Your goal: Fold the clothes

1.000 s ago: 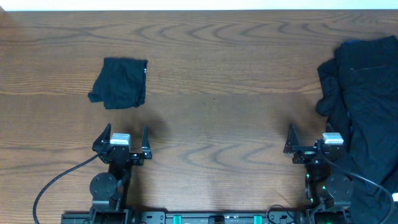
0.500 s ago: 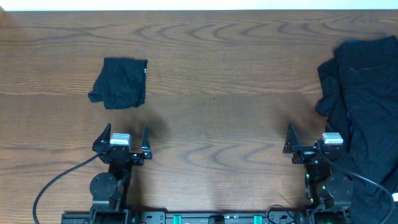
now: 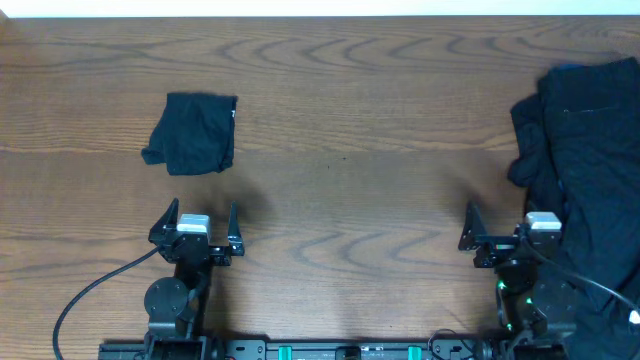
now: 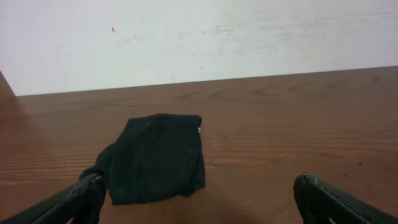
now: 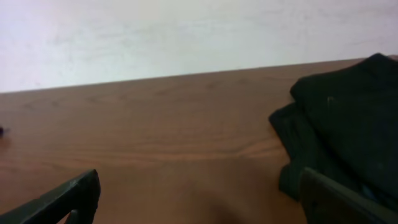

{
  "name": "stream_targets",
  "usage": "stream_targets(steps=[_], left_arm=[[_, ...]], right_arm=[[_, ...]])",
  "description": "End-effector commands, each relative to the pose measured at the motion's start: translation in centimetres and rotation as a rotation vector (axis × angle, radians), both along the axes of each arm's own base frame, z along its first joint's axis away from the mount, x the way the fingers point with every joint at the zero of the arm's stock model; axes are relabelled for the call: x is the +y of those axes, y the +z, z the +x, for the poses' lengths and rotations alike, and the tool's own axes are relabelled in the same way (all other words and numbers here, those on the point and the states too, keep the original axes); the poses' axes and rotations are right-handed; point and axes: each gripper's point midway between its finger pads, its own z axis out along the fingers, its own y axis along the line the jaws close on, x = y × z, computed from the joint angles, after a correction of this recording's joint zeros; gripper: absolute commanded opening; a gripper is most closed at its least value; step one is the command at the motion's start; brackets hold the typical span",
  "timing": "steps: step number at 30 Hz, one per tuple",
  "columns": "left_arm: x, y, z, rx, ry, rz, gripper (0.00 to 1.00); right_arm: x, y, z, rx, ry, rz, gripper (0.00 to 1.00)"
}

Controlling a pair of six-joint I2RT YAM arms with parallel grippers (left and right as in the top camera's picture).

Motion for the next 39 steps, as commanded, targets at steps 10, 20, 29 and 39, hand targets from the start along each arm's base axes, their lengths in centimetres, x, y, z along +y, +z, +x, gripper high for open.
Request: stream_targets(steps=[10, 20, 29, 39], left_arm=[[-0.3, -1.4, -0.1, 0.043, -0.016, 0.018, 0.98], [-0.3, -1.4, -0.1, 0.043, -0.016, 0.018, 0.98], [-0.3, -1.4, -0.1, 0.043, -0.016, 0.018, 0.98], [-0.3, -1.4, -0.1, 0.043, -0.016, 0.018, 0.98]], right_arm=[[0.6, 5.7, 1.3, 0.029, 0.024, 0.027, 0.99], [0.6, 8.8, 1.9, -0.017, 0.024, 0.028, 0.99], [1.5, 10.5, 1.8, -0.070, 0.073, 0.036, 0.99], [1.4, 11.1, 2.1, -0.037, 0.062, 0.087, 0.99]])
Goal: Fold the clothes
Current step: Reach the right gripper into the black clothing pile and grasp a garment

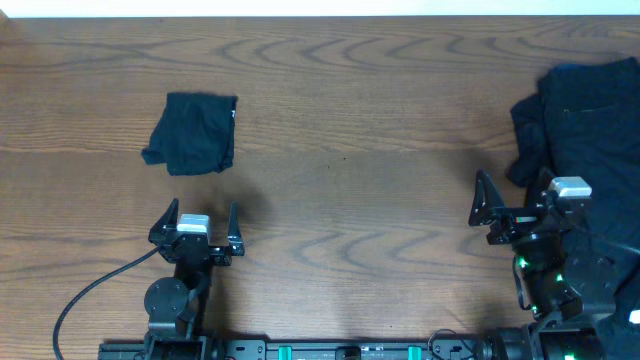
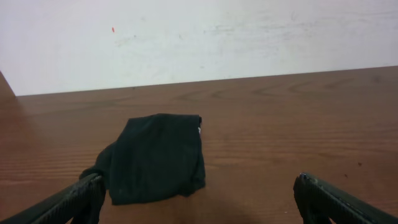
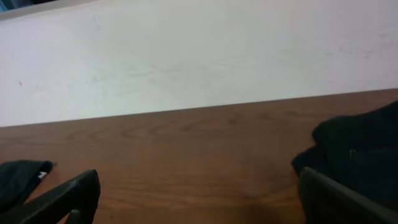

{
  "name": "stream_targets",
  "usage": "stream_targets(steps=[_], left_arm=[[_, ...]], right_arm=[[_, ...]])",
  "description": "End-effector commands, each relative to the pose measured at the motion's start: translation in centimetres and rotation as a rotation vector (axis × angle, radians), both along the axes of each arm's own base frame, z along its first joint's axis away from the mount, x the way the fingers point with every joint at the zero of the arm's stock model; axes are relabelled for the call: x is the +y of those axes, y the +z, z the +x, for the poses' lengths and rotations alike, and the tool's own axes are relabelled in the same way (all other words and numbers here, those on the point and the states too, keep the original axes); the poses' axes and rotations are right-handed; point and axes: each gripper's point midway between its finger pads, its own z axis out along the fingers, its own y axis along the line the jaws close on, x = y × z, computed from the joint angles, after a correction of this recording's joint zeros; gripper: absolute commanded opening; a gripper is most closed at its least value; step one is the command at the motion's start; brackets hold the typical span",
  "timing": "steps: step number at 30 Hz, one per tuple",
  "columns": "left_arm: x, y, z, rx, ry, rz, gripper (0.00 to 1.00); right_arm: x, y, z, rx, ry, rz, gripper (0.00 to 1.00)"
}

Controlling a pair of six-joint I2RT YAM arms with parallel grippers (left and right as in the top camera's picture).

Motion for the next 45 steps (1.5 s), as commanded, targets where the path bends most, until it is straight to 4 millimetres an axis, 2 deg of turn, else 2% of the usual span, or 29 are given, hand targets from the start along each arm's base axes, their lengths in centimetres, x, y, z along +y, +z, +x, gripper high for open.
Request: stream_targets(steps=[1, 6, 11, 16, 20, 21, 26, 29, 31, 32, 35, 39, 45], left_arm=[[-0.3, -1.4, -0.1, 0.043, -0.016, 0.018, 0.98], [-0.3, -1.4, -0.1, 0.043, -0.016, 0.018, 0.98], [-0.3, -1.4, -0.1, 0.043, -0.016, 0.018, 0.98], [-0.3, -1.4, -0.1, 0.043, -0.016, 0.018, 0.98], [-0.3, -1.4, -0.1, 0.043, -0.016, 0.018, 0.98], [-0.3, -1.4, -0.1, 0.043, -0.016, 0.018, 0.98], [-0.3, -1.4, -0.1, 0.043, -0.016, 0.018, 0.98], [-0.3, -1.4, -0.1, 0.043, -0.016, 0.018, 0.98], [-0.3, -1.4, -0.1, 0.043, -0.016, 0.018, 0.98], [-0.3, -1.4, -0.1, 0.043, -0.016, 0.018, 0.98], [-0.3, -1.4, -0.1, 0.043, -0.016, 0.018, 0.98], [-0.3, -1.4, -0.1, 0.043, -0.016, 0.018, 0.98], [-0.3, -1.4, -0.1, 0.043, -0.016, 0.018, 0.98]], right_arm=[[0.0, 1.9, 0.3, 0.001, -0.010, 0.023, 0.99], [-0.1, 2.4, 2.1, 0.157, -0.021, 0.005, 0.99], [-2.3, 2.4, 5.2, 0.343, -0.131, -0.104, 0.99], [-4.9, 1.9, 9.4, 0.530, -0.243, -0.265, 0.99], [-7.1, 1.0, 14.1, 0.619, -0.291, -0.342, 0.99], [-7.8, 0.4, 15.5, 0.641, -0.301, -0.350, 0.99], [-11.7, -3.1, 20.4, 0.740, -0.354, -0.339, 0.99], [-13.7, -5.7, 22.5, 0.785, -0.347, -0.385, 0.99], [-14.3, -7.3, 23.7, 0.790, -0.321, -0.406, 0.99], [-14.5, -8.0, 24.2, 0.793, -0.304, -0.415, 0.99], [-15.1, -10.0, 25.4, 0.799, -0.273, -0.436, 0.84], [-15.6, -12.2, 26.4, 0.817, -0.270, -0.470, 0.77], [-16.7, -16.3, 27.3, 0.865, -0.262, -0.501, 0.79]])
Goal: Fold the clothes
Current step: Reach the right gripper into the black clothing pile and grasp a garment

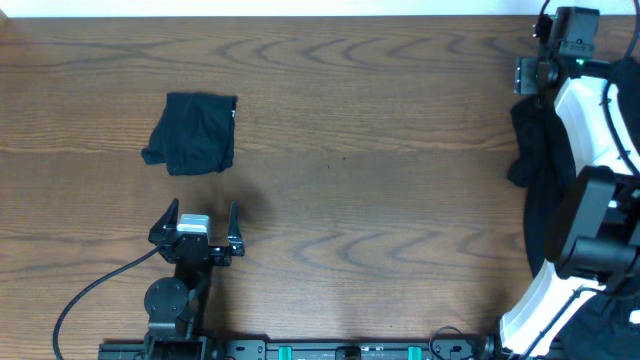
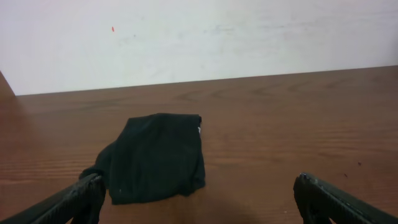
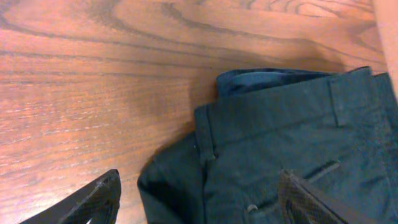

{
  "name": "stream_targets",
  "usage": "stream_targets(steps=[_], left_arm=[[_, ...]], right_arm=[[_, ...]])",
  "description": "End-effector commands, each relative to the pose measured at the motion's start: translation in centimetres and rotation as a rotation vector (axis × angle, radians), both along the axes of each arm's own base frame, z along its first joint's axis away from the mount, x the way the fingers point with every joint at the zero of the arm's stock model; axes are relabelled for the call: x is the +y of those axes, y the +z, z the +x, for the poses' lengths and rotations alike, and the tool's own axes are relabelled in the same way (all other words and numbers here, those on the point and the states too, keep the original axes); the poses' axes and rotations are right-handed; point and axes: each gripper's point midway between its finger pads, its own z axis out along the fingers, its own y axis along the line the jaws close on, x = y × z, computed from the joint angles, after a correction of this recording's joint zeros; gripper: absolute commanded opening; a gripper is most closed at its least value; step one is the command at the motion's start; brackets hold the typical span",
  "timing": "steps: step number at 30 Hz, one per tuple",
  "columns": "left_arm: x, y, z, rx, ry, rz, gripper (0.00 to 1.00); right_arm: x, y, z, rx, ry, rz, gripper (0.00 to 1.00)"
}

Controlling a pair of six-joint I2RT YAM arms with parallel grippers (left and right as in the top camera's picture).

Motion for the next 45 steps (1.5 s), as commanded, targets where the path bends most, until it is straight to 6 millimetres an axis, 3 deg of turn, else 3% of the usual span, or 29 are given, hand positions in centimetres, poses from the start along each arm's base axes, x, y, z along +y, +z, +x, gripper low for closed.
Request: stream_targets(steps=[1, 6, 15, 21, 28, 31, 35, 38, 45], left_arm=[[-0.3, -1.5, -0.1, 0.043, -0.017, 0.018, 0.98], [-0.3, -1.5, -0.1, 0.043, -0.017, 0.018, 0.98], [-0.3, -1.5, -0.1, 0.043, -0.017, 0.018, 0.98], [-0.3, -1.4, -0.1, 0.042, -0.017, 0.018, 0.98], [-0.3, -1.5, -0.1, 0.043, -0.017, 0.018, 0.98], [-0.3, -1.5, -0.1, 0.043, -0.017, 0.018, 0.98], [-0.3, -1.5, -0.1, 0.043, -0.017, 0.018, 0.98], [-0.3, -1.4, -0.1, 0.042, -0.017, 0.018, 0.98], [-0.3, -1.4, -0.1, 0.042, -0.017, 0.018, 0.98]], right_arm=[[-1.3, -2.1, 0.6, 0.041, 0.019, -0.035, 0.79], [-3.3, -5.6, 0.6, 0.089, -0.010, -0.060, 0.81], [-6.0, -8.1, -0.4, 0.129, -0.054, -0.055, 0.80], [-6.4, -8.2, -0.5, 0.132, -0.062, -0.054, 0.66], [-6.1, -9.1, -0.5, 0.147, -0.034, -0.045, 0.71], [-4.8, -10.6, -0.2, 0.180, 0.074, -0.022, 0.68], [-5.9, -11.2, -0.6, 0.204, 0.041, -0.072, 0.63], [-6.4, -11.0, -0.7, 0.208, 0.022, -0.096, 0.50], [-6.5, -10.7, -0.4, 0.187, 0.005, -0.090, 0.02]])
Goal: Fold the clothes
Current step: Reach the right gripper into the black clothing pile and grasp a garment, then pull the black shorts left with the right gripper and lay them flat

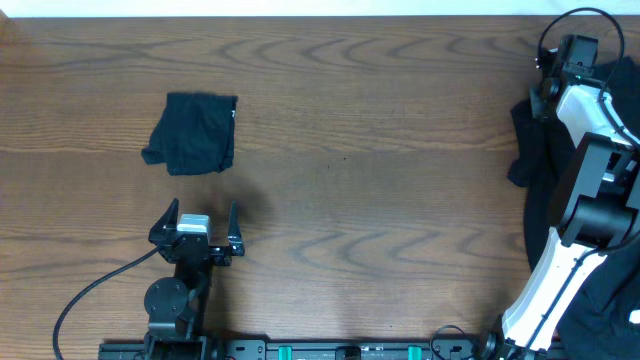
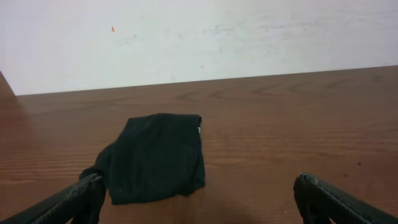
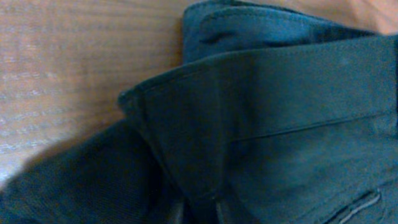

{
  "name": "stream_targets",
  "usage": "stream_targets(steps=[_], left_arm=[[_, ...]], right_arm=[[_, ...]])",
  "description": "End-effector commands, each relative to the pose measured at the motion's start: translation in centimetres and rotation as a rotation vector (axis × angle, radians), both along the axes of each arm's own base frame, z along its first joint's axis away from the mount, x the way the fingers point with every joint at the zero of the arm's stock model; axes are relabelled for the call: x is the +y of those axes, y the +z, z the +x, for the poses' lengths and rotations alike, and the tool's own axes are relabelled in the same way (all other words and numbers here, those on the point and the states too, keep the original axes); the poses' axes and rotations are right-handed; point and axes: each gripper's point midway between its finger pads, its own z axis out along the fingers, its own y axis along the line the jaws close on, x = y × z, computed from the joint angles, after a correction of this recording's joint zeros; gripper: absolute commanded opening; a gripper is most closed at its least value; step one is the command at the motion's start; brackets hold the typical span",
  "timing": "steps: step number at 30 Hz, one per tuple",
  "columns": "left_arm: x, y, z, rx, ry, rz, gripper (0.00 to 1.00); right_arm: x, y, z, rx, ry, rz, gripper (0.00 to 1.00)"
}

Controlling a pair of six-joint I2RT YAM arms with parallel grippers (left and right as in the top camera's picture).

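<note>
A pile of dark clothes [image 1: 590, 140] lies at the table's right edge, with dark trousers on top. My right gripper [image 1: 550, 88] is at the pile's far left corner. The right wrist view shows its gripper [image 3: 199, 212] shut on a fold of the trousers' waistband [image 3: 267, 87]. A small folded dark garment [image 1: 192, 133] lies at the far left, and also shows as the folded garment [image 2: 155, 155] in the left wrist view. My left gripper [image 1: 202, 207] rests near the front edge, open and holding nothing, a little short of that garment.
The brown wooden table [image 1: 380, 180] stretches between the folded garment and the pile. The right arm's white links [image 1: 600, 120] reach over the pile along the right edge. A black cable [image 1: 90, 295] loops at the front left.
My right gripper was open just above the trousers' waistband at the far right corner. It is now lower and shut on a fold of the waistband. The left arm has not moved.
Both grippers first rested open near the front edge, the right one beside the pile. The right gripper then sat slightly farther out, then stood open over the waistband at the far right. Now it is shut on that waistband. The left arm and folded garment stayed put.
</note>
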Motion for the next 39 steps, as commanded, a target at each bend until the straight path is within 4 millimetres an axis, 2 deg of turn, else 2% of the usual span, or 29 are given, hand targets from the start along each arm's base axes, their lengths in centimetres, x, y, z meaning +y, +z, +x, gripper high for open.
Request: stream_targets(steps=[1, 5, 8, 15, 20, 24, 29, 34, 39], left_arm=[[-0.3, -1.4, -0.1, 0.042, -0.017, 0.018, 0.98], [-0.3, -1.4, -0.1, 0.042, -0.017, 0.018, 0.98], [-0.3, -1.4, -0.1, 0.042, -0.017, 0.018, 0.98], [-0.3, -1.4, -0.1, 0.042, -0.017, 0.018, 0.98], [-0.3, -1.4, -0.1, 0.042, -0.017, 0.018, 0.98], [-0.3, -1.4, -0.1, 0.042, -0.017, 0.018, 0.98], [-0.3, -1.4, -0.1, 0.042, -0.017, 0.018, 0.98], [-0.3, -1.4, -0.1, 0.042, -0.017, 0.018, 0.98], [-0.3, -1.4, -0.1, 0.042, -0.017, 0.018, 0.98]], right_arm=[[-0.1, -0.9, 0.1, -0.015, -0.042, 0.039, 0.01], [0.9, 1.8, 1.5, -0.107, -0.042, 0.114, 0.01], [1.4, 5.4, 2.0, -0.177, -0.019, 0.119, 0.01], [2.0, 13.3, 1.0, -0.280, 0.000, 0.104, 0.01], [5.5, 16.7, 0.3, -0.335, 0.061, 0.235, 0.01], [11.1, 17.9, 0.5, -0.360, 0.163, 0.436, 0.01], [19.8, 17.0, -0.2, -0.272, 0.283, 0.590, 0.01], [29.5, 15.7, -2.4, -0.146, 0.382, 0.664, 0.01], [39.9, 14.2, -6.0, -0.031, 0.479, 0.732, 0.01]])
